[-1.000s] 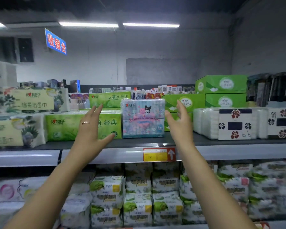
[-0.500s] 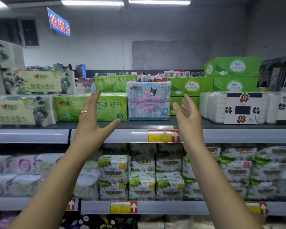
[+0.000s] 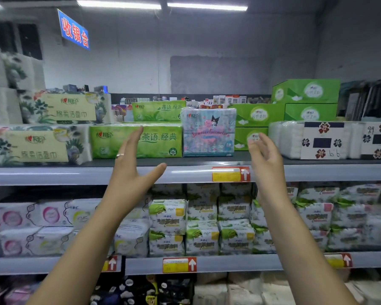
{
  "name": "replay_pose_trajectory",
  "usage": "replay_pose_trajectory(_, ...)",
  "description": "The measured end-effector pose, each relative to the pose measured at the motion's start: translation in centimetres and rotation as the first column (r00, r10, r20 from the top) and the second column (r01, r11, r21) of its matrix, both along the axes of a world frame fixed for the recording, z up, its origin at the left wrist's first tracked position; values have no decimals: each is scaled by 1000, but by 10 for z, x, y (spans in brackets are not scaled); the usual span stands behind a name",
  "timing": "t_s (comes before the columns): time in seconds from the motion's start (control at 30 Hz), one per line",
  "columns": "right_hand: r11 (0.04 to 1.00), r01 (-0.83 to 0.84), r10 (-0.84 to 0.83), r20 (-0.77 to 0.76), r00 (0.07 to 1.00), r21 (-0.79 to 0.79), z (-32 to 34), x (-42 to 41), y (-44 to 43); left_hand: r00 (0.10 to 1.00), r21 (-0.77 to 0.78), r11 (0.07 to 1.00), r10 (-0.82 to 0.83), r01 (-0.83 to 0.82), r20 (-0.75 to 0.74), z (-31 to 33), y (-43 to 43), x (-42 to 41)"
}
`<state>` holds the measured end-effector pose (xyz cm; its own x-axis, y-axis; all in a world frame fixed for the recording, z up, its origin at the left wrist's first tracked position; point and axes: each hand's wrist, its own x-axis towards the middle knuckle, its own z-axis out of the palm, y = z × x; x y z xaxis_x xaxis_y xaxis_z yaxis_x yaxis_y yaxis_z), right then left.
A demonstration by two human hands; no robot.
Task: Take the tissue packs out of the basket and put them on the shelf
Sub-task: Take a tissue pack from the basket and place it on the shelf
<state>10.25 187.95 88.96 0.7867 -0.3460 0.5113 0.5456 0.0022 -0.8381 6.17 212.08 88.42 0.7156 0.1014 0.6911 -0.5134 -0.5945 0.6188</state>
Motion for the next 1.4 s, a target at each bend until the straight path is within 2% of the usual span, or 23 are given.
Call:
replay_pose_trajectory(0.17,1000,10,-10,-16,1000,0,-1,-15,41,1000,19,1000,-2,2,22,0,44,-24)
replay_pose_trajectory(0.33,999,37,-37,-60,998,-1,-15,-42,83,998,-11,999,-33,33,-45,-4,89,-43)
replay_pose_trajectory(0.53,994,104,-105,-64,992,-20,-35,-77,111,993,-22,994,-112,111,-46,-17,131,-68)
replay_pose_trajectory(0.67,992,122,-124,-90,988,-24,-52,-89,135,990,-53,993,-111,106,-89,-29,158,-74)
replay_pose_trajectory(0.97,996,83,-88,-173,981,-41,-85,-85,167,982,-124,990,-86,65,-169,-61,191,-78)
replay_pose_trajectory(1.17,996,77,-86,-291,953,-42,-129,-72,185,964,-126,992,-23,-11,-266,-102,207,-69)
replay_pose_trajectory(1.4,995,69,-88,-362,928,-66,-154,-61,184,939,-219,976,-77,2,-335,-142,204,-57)
